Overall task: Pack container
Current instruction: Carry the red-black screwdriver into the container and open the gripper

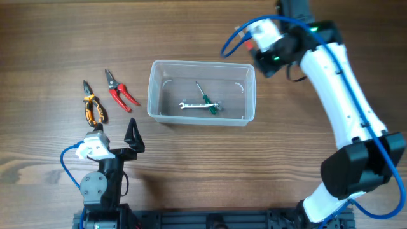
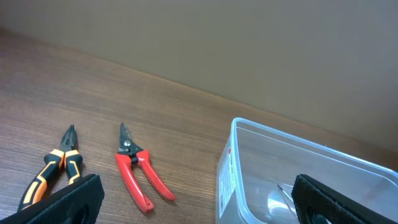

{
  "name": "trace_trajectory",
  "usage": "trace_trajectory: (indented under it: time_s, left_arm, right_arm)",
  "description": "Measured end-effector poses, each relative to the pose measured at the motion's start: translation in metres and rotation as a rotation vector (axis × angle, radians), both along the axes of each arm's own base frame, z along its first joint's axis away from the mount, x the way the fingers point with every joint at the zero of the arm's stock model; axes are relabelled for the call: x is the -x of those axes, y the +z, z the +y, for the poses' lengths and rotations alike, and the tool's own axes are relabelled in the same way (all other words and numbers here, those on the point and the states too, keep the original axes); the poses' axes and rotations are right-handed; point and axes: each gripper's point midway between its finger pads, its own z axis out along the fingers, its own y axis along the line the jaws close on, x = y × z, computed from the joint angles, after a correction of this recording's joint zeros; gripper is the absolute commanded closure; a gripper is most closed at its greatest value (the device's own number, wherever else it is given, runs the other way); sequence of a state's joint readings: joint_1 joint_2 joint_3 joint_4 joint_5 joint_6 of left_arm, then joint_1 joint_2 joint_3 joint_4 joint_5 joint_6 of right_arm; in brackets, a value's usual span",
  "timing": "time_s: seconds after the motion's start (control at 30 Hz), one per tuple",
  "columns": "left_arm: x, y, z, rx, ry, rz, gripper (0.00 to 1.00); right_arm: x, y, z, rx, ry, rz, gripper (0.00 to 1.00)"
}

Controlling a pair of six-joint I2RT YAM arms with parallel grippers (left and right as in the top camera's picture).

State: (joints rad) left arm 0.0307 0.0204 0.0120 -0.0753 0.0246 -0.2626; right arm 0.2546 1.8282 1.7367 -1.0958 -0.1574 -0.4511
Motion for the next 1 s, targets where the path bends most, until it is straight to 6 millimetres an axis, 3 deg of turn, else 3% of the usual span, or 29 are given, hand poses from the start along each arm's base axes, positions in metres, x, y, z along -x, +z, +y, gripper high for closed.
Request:
trace_trajectory:
  time_s: [0.2, 0.33, 0.43, 0.53, 0.7, 0.9, 1.0]
  left_arm:
    - [0.0, 0.0, 0.0, 0.0, 0.0, 0.0, 0.0]
    - [0.0, 0.0, 0.0, 0.0, 0.0, 0.0, 0.0]
    - [0.0, 0.0, 0.0, 0.0, 0.0, 0.0, 0.0]
    - [0.0, 0.0, 0.0, 0.0, 0.0, 0.0, 0.0]
    - [0.0, 0.0, 0.0, 0.0, 0.0, 0.0, 0.0]
    - [0.0, 0.0, 0.0, 0.0, 0.0, 0.0, 0.0]
    - [0.0, 0.0, 0.0, 0.0, 0.0, 0.0, 0.0]
  right_arm:
    - [0.032, -0.002, 0.06, 0.007, 0.227, 0.013, 0.96]
    - [0.043, -0.001, 0.079, -0.004, 0.383, -0.004, 0.96]
    - [0.046, -0.015, 0.078, 0.002, 0.411, -0.002, 0.96]
    - [0.051, -0.047, 0.077, 0.008, 0.426, 0.017, 0.96]
    - [0.052, -0.079, 0.077, 0.006, 0.435, 0.009, 0.96]
    - [0.052, -0.089, 0.077, 0.007, 0.437, 0.012, 0.96]
    - [0.049, -0.108, 0.078, 0.014, 0.437, 0.042, 0.96]
